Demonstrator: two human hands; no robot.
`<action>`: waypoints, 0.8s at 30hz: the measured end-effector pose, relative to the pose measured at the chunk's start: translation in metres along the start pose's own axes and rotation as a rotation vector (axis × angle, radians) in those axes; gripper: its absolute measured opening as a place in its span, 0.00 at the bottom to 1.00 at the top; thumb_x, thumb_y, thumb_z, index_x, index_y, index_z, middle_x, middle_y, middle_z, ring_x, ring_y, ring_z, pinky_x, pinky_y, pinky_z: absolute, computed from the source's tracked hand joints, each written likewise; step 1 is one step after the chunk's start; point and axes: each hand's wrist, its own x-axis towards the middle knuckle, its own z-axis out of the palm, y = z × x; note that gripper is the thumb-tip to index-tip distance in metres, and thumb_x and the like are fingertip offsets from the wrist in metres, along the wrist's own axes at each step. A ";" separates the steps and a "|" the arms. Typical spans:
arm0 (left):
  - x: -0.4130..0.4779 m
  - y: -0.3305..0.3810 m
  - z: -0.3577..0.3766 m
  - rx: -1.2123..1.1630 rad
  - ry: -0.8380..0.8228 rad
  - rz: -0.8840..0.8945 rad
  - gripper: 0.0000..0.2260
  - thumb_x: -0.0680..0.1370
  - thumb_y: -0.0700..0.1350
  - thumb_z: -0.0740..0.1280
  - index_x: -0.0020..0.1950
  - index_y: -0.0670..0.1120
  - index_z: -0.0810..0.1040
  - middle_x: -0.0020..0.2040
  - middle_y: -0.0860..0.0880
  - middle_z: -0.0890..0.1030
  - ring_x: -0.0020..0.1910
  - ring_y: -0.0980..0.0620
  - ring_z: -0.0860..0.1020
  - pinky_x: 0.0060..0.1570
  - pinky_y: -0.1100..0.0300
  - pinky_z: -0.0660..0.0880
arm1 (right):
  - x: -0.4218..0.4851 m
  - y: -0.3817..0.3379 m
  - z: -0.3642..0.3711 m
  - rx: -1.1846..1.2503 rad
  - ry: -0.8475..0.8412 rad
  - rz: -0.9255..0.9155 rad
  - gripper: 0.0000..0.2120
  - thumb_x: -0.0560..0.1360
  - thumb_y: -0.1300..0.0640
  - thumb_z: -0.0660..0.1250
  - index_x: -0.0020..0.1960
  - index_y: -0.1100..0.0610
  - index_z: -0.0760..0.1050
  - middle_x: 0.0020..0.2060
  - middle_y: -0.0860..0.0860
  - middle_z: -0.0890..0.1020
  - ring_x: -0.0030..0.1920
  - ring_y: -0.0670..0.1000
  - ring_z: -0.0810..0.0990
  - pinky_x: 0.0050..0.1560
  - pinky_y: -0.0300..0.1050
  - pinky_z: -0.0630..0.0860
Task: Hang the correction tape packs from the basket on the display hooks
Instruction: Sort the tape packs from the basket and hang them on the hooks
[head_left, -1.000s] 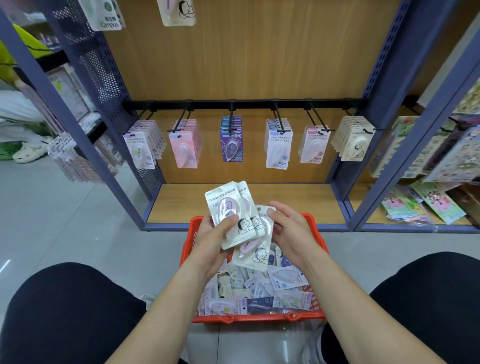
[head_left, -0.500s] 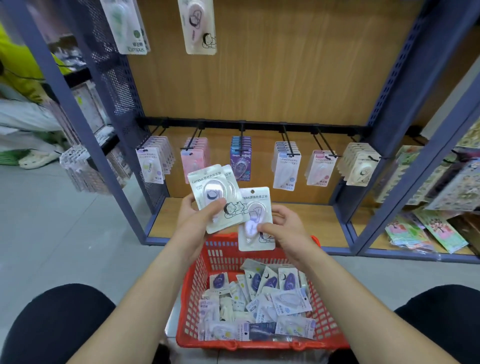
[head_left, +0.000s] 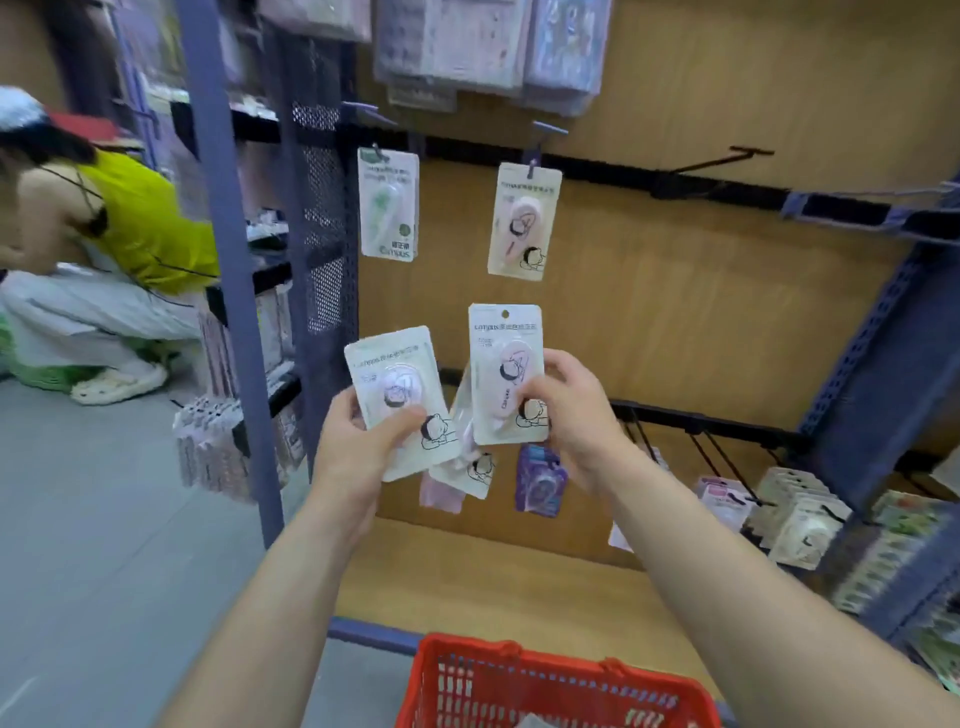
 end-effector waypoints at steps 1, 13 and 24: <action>-0.001 -0.005 0.003 0.004 -0.017 -0.011 0.28 0.64 0.45 0.80 0.62 0.51 0.76 0.56 0.47 0.85 0.53 0.46 0.85 0.50 0.45 0.83 | 0.001 0.002 0.010 -0.010 -0.017 0.013 0.18 0.68 0.63 0.68 0.57 0.52 0.79 0.48 0.49 0.87 0.55 0.56 0.85 0.53 0.57 0.81; -0.013 -0.023 0.018 -0.012 -0.172 -0.064 0.20 0.74 0.37 0.76 0.64 0.47 0.77 0.55 0.47 0.86 0.51 0.47 0.86 0.42 0.54 0.83 | -0.017 0.025 0.007 0.161 0.011 0.063 0.16 0.67 0.60 0.65 0.54 0.56 0.80 0.46 0.53 0.86 0.43 0.57 0.82 0.36 0.47 0.77; -0.035 -0.030 0.005 0.150 -0.173 -0.117 0.20 0.74 0.38 0.77 0.62 0.52 0.78 0.53 0.52 0.87 0.53 0.48 0.86 0.53 0.49 0.81 | -0.049 0.041 -0.031 0.147 0.120 0.084 0.11 0.70 0.63 0.70 0.52 0.55 0.80 0.46 0.52 0.86 0.41 0.57 0.85 0.43 0.62 0.76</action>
